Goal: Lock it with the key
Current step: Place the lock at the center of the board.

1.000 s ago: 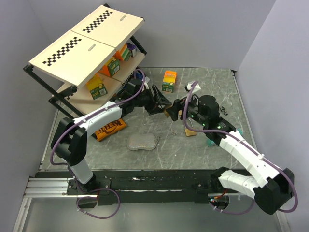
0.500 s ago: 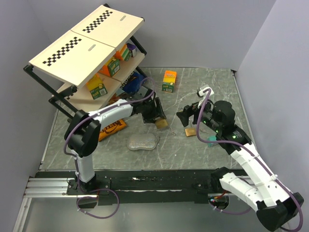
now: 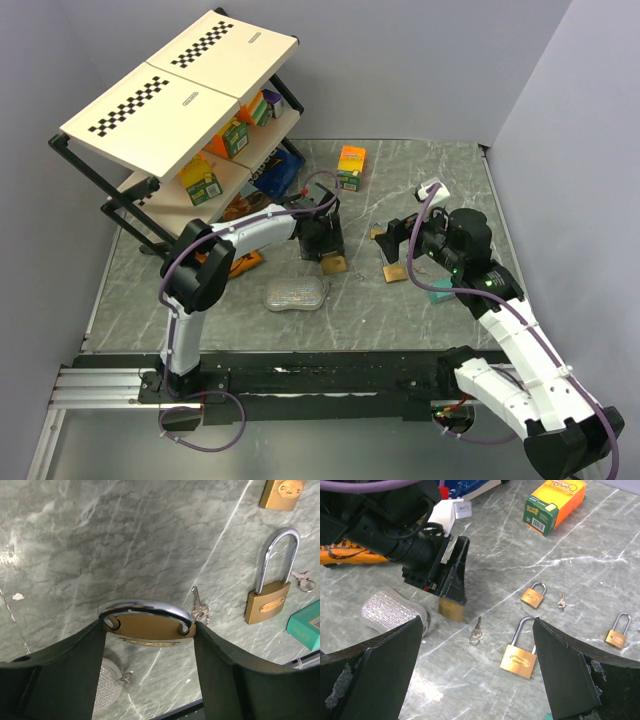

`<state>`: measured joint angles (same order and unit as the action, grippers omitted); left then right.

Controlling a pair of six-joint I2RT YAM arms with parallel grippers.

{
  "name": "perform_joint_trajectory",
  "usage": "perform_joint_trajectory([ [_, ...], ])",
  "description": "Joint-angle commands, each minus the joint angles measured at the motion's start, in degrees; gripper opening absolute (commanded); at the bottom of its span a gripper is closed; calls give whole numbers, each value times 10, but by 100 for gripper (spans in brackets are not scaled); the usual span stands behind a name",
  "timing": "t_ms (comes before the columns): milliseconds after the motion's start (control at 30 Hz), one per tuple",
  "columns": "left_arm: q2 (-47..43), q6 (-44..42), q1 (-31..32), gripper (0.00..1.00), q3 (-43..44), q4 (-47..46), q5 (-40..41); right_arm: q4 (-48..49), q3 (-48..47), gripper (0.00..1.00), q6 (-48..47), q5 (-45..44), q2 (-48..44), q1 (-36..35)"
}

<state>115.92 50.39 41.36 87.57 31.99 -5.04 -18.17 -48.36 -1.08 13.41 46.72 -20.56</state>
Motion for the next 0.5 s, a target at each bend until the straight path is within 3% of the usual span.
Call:
perform_joint_trajectory([
  [0, -10, 16, 9, 1, 12, 0, -5, 6, 7, 99, -6, 13, -8, 11],
  [467, -5, 33, 18, 7, -28, 4, 16, 8, 24, 99, 3, 29, -13, 23],
])
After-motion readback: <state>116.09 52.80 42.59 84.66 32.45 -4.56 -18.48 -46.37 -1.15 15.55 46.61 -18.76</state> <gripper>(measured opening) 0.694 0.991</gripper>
